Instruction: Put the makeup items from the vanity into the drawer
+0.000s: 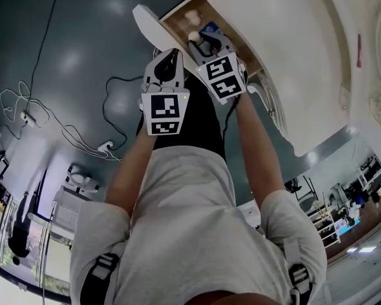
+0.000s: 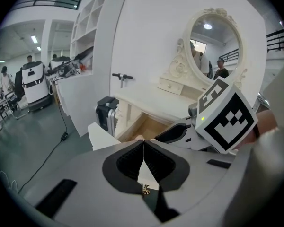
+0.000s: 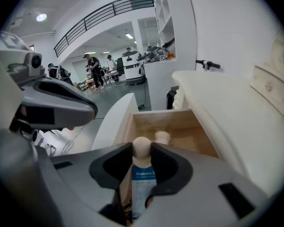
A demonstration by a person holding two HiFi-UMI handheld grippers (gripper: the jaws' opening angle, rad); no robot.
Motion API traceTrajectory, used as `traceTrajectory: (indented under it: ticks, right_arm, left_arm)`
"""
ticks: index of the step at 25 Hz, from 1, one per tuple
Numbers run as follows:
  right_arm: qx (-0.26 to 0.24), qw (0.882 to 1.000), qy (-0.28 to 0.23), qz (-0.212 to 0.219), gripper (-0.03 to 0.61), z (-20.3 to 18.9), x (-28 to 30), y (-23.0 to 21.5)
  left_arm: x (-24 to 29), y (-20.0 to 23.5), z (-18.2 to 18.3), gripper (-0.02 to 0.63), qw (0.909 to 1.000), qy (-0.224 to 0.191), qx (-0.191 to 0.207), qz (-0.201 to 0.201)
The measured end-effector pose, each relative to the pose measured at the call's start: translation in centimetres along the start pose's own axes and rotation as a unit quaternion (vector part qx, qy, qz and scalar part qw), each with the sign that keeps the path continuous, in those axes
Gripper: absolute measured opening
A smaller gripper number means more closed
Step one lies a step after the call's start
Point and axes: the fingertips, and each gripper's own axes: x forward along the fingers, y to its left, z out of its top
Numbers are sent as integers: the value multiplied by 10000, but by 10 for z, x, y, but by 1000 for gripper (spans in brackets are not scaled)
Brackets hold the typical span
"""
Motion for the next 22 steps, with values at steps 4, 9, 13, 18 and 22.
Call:
traceTrajectory:
  ticks: [4,9,13,18,22]
  right_arm:
    - [-42,9999,111,73,129,-3,17,1]
    - [-48,9996,261,136,130,-9,31,0]
    - [-15,9994,290,190,140,-12,35,0]
    - [-9,9998,182,127,180,-6,31,-4]
    - [48,10000,83,-18,207,2,17,-10]
  left_arm:
    - [3,7,-2,8,10000,38,5,47]
    - [2,10,-5,8,10000,68,-14,35]
    - [3,12,-7,8,9999,107,-9,16]
    - [2,12,-6,8,9999,112,31,-43]
    - [2,8,4,8,9997,73,134,-164]
